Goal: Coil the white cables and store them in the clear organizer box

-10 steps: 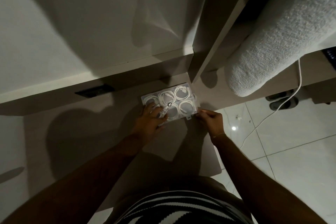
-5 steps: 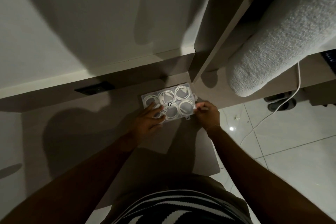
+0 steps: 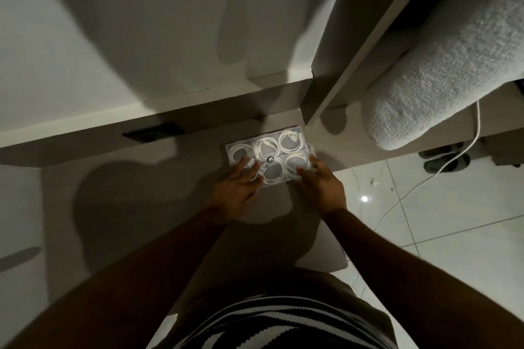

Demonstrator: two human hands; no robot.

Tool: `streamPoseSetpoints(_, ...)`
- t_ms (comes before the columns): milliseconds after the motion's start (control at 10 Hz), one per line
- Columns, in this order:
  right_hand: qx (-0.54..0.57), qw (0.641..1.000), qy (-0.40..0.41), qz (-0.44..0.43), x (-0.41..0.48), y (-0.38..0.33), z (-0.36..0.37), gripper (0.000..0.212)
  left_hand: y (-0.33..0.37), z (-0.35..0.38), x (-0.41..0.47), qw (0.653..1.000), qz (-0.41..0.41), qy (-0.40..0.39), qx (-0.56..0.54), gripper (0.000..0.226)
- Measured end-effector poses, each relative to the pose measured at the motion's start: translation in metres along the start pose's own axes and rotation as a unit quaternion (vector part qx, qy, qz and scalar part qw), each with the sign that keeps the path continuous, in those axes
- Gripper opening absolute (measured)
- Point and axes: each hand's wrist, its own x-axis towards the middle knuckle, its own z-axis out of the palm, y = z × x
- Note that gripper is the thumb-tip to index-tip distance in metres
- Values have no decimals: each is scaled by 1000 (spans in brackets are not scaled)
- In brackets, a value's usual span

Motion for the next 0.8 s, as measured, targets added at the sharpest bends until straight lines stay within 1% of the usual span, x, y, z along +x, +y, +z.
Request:
streamPoseSetpoints(100, 4, 1000, -13, 14, -3, -3, 0, 58, 3, 7, 8, 997, -13, -62, 51, 49)
streamPoseSetpoints(200, -17, 1000, -3, 1, -2, -6, 0, 58, 7, 12, 10, 993, -28, -87, 75, 50)
streamPoseSetpoints(300, -38, 999, -5, 1, -3, -15, -4, 55, 10, 10, 12, 991, -38, -90, 88, 50)
streamPoseSetpoints(400, -24, 999, 27, -8, -8, -23, -7, 54, 13, 5, 9, 993, -40, -86, 75, 51)
streamPoseSetpoints(500, -65, 996, 64, -16, -16, -31, -10, 55, 14, -7, 2, 997, -37, -65, 34, 50)
streamPoseSetpoints(600, -77, 995, 63, 24, -25, -48, -14, 59, 12, -28, -10, 997, -33, -65, -36, 52)
streamPoseSetpoints(700, -128, 990, 50, 24, -37, -84, -12, 63, 1, -43, -39, 998, -56, 0, -40, 55)
streamPoseSetpoints(800, -178, 983, 38, -17, -41, -134, -11, 63, -14, -55, -69, 985, -132, 107, -8, 63)
